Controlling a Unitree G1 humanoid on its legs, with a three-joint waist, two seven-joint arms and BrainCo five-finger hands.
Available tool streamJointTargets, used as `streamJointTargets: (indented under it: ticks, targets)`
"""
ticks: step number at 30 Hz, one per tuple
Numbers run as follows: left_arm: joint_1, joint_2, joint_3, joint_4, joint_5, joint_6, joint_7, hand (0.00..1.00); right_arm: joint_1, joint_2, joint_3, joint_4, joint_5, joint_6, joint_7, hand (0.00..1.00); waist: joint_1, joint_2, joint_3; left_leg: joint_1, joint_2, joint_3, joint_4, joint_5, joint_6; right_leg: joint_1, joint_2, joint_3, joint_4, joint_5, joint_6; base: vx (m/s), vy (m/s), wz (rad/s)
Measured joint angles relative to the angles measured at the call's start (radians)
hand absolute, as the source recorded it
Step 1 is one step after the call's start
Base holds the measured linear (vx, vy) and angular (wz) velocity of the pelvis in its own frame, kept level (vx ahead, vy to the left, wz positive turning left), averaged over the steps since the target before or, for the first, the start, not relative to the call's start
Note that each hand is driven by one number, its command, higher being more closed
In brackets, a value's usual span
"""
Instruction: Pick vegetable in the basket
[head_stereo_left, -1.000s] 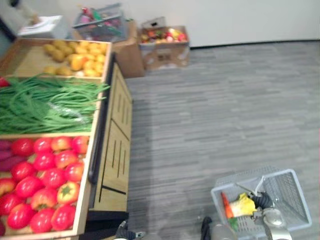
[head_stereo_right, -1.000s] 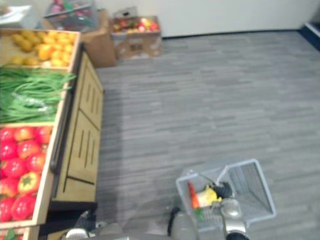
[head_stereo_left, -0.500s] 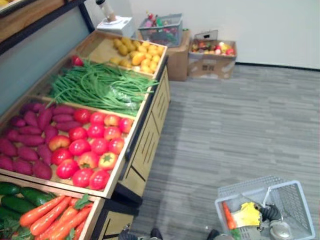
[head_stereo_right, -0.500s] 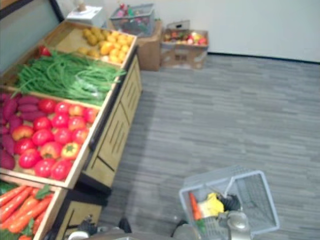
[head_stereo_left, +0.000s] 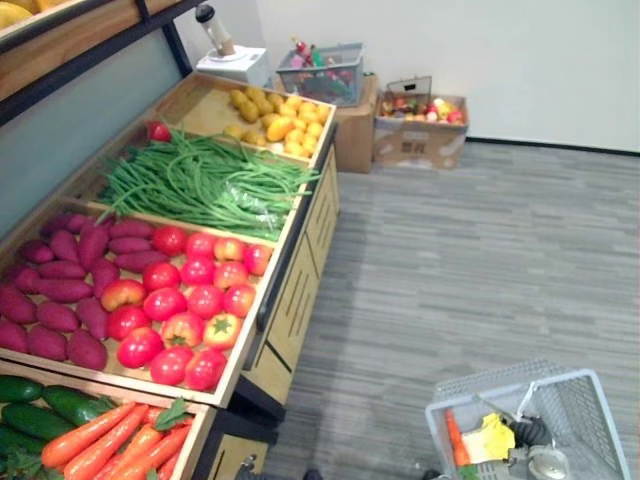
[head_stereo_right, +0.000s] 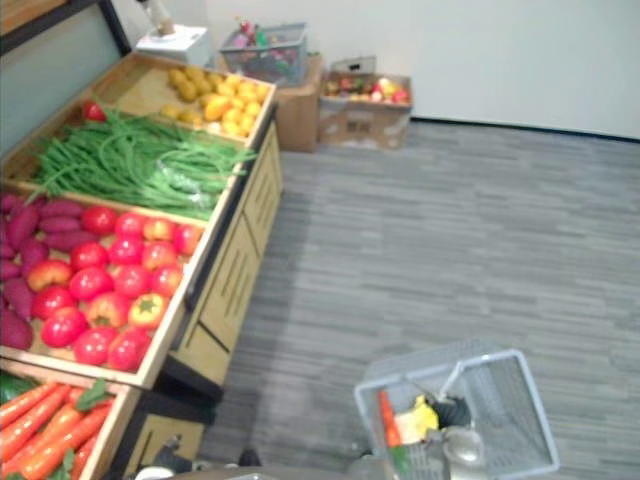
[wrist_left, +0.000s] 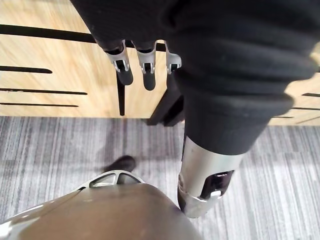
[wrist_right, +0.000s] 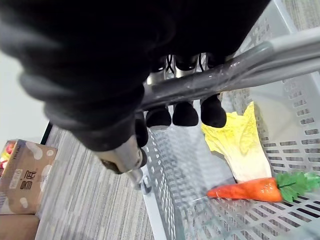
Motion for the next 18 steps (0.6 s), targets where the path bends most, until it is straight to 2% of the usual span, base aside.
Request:
streamJointTargets:
  ticks: [18]
  targets:
    - [0.011, -0.002, 0.019, 0.011, 0.0, -0.003, 0.014, 0.0, 0.0, 0.0, 0.042, 0.099, 0.036, -0.003, -0.004, 1.0, 0.006, -0.006, -0.019, 0.021, 0.016, 0.01, -0.002, -0.003, -0.005, 0.037, 0.034, 0.01, -0.062, 0.021, -0.008, 0.0, -0.007, -0.01]
